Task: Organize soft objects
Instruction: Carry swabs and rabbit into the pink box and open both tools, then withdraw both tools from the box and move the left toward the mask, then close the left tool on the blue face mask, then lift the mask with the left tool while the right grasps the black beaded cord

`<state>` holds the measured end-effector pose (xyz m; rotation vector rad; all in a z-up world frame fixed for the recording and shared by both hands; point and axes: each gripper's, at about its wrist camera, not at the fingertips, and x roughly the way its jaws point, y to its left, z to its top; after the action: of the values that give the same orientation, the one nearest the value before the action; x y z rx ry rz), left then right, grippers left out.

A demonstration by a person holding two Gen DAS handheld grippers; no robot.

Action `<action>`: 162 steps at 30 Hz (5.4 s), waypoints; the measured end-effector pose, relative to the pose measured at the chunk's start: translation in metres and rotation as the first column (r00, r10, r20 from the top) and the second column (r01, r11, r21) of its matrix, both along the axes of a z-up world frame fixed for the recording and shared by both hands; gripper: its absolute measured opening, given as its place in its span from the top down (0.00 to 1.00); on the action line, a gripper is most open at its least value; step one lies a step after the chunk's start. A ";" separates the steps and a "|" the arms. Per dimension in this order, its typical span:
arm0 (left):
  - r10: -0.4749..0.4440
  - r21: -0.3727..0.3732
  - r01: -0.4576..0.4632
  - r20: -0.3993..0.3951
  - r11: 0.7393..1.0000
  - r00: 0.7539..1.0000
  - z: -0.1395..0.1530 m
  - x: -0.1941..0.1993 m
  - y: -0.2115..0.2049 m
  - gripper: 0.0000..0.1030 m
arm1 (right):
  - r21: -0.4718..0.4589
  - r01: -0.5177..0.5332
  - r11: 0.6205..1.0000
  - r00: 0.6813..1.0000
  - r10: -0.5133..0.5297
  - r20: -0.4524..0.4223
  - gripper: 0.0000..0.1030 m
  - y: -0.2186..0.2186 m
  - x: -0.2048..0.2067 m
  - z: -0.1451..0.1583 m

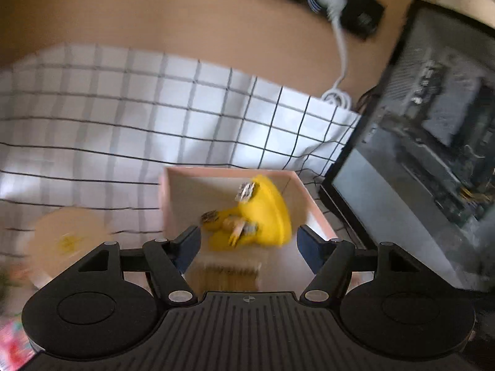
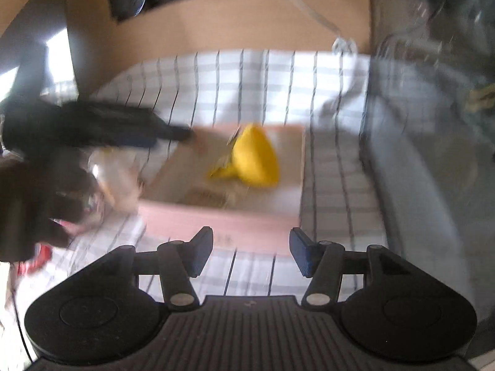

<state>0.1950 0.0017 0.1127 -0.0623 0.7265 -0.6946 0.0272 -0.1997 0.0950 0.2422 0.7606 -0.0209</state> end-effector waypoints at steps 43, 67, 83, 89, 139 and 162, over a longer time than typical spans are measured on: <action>0.430 0.107 -0.418 -0.130 0.902 0.894 -0.067 -0.074 0.354 0.49 | -0.013 -0.605 0.796 0.794 0.602 -0.083 0.46 0.291 0.036 -0.005; 0.227 0.063 -0.219 -0.182 0.974 0.957 -0.077 -0.043 0.300 0.49 | -0.138 -0.408 0.903 0.907 0.383 -0.178 0.44 0.271 0.028 -0.022; 0.139 0.414 -0.089 -0.092 0.906 0.986 -0.093 -0.054 0.204 0.21 | -0.048 -0.385 0.922 0.918 0.377 -0.121 0.17 0.221 0.009 -0.048; 0.241 0.425 -0.176 -0.105 0.888 0.965 -0.096 -0.049 0.190 0.11 | -0.080 -0.426 0.901 0.900 0.413 -0.138 0.00 0.231 0.002 -0.052; 0.495 0.223 -0.504 0.102 0.834 0.863 -0.054 0.021 0.341 0.85 | -0.068 -0.478 0.876 0.867 0.458 -0.196 0.09 0.333 0.080 -0.040; 0.584 0.250 -0.564 -0.007 0.787 0.812 -0.062 0.047 0.340 0.85 | 0.000 -0.558 0.830 0.826 0.555 -0.105 0.09 0.269 0.079 -0.032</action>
<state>0.2417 0.3419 0.0505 -0.0902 0.8140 -0.0114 0.1064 0.0696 0.0626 -0.0205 0.9095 0.5169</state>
